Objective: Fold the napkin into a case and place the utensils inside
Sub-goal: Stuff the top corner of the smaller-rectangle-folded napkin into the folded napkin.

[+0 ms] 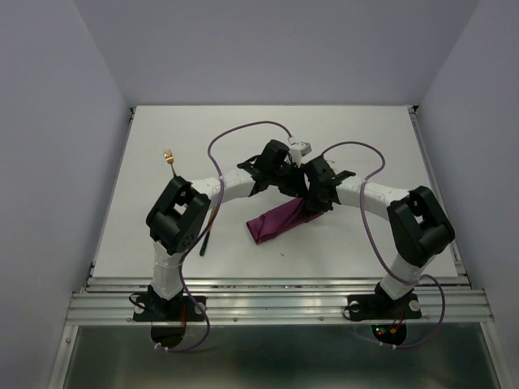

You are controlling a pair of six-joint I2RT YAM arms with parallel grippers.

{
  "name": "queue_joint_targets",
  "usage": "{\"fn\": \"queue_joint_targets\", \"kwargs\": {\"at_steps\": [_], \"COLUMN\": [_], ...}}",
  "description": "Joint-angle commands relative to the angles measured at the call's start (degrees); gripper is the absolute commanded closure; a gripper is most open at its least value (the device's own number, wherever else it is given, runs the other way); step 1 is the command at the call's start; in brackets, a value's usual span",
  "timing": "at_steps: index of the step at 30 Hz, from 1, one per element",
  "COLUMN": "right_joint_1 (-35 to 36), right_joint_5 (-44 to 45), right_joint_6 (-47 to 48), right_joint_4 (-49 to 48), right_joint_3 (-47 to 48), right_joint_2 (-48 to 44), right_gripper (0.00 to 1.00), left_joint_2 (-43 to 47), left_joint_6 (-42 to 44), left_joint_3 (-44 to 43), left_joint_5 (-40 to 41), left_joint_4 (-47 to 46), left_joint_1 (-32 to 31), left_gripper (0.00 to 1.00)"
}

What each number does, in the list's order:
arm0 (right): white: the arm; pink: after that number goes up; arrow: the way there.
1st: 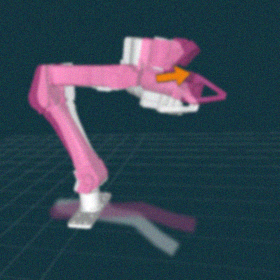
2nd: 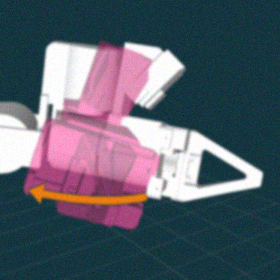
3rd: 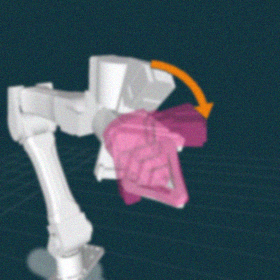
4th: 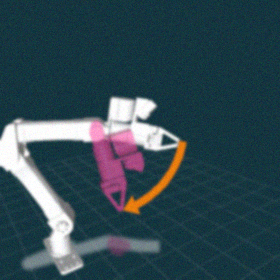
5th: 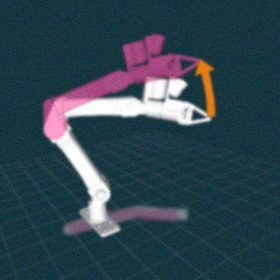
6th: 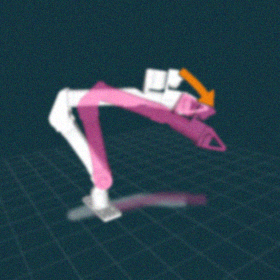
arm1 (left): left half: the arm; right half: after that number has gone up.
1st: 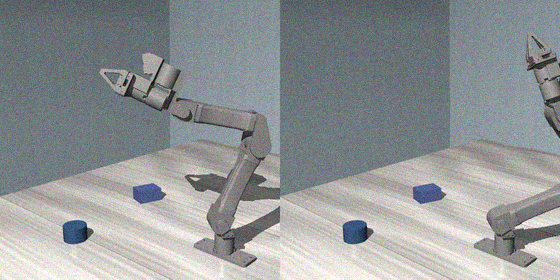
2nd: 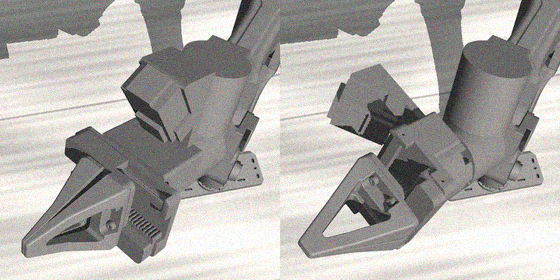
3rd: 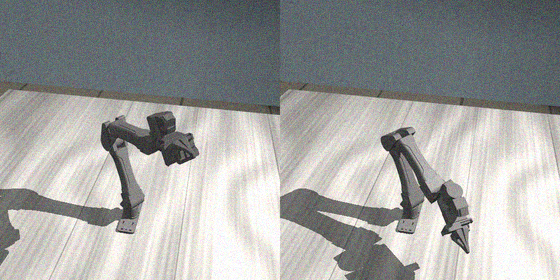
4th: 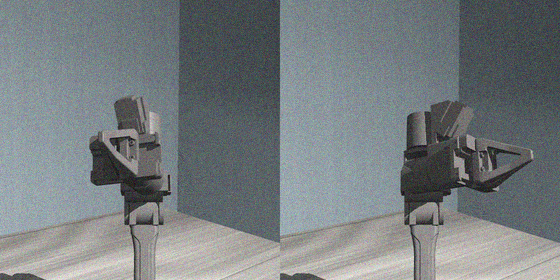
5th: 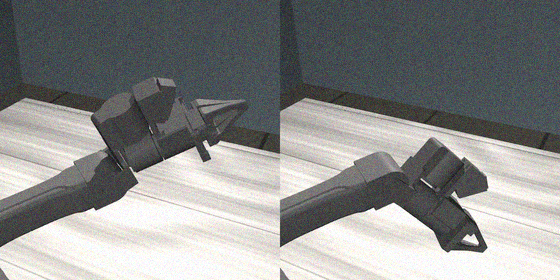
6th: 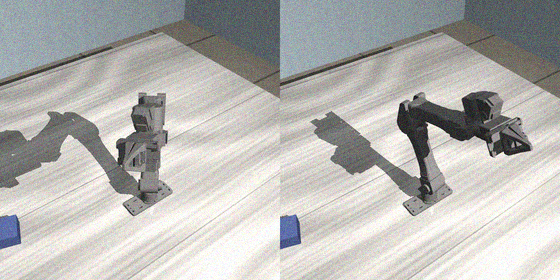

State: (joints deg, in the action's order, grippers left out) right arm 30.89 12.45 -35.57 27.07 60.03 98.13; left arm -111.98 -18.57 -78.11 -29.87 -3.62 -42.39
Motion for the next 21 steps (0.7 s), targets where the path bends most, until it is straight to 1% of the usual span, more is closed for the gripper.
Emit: {"fn": "queue_joint_targets", "kwargs": {"at_steps": [1, 2, 9, 21], "right_joint_1": [1.3, 1.3, 1.3, 1.3], "right_joint_5": [4.0, 4.2, 4.4, 0.7], "right_joint_6": [-0.2, -0.5, -1.9, -2.1], "right_joint_4": [0.6, 0.7, 0.7, -3.3], "right_joint_3": [2.1, 2.3, 2.2, -1.1], "right_joint_2": [0.6, 0.6, -1.0, -6.2], "right_gripper": [0.80, 0.84, 0.99, 0.99], "left_joint_2": [4.0, 4.0, 3.9, 1.7], "left_joint_6": [-0.7, -0.8, -1.0, -1.0], "left_joint_3": [0.5, 0.7, 1.5, 4.0], "left_joint_5": [-2.5, -2.5, -2.8, -3.6], "left_joint_4": [-3.4, -3.6, -4.0, -4.1], "left_joint_1": [-0.5, -0.5, -0.6, -0.5], "left_gripper": [1.00, 1.00, 1.00, 1.00]}}
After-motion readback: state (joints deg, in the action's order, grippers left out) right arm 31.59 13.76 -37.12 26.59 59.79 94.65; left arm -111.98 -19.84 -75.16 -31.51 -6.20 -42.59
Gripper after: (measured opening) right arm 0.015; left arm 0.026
